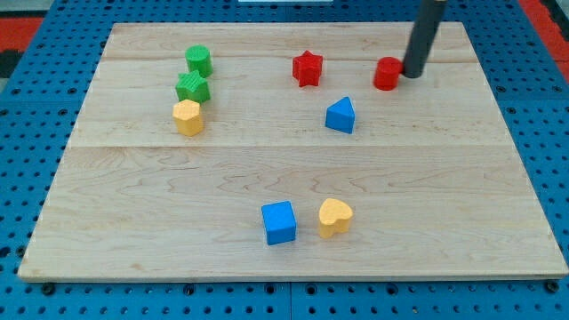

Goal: Push the red circle slightly up

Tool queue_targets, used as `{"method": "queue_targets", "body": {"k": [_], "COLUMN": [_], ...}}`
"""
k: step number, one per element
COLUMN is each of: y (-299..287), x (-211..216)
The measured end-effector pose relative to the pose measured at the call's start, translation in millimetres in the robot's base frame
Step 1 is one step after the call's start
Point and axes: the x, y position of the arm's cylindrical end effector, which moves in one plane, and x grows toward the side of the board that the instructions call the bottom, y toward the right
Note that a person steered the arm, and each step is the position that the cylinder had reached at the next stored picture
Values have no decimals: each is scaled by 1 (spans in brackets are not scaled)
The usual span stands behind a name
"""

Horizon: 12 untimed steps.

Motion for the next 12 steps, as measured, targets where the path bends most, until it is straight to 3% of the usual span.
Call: {"method": "queue_targets", "body": {"k": [2, 3, 4, 7, 9, 11, 12], "y": [-19, 26, 62, 63, 58, 21, -8], "x": [2, 22, 81, 161, 152, 77, 63]}}
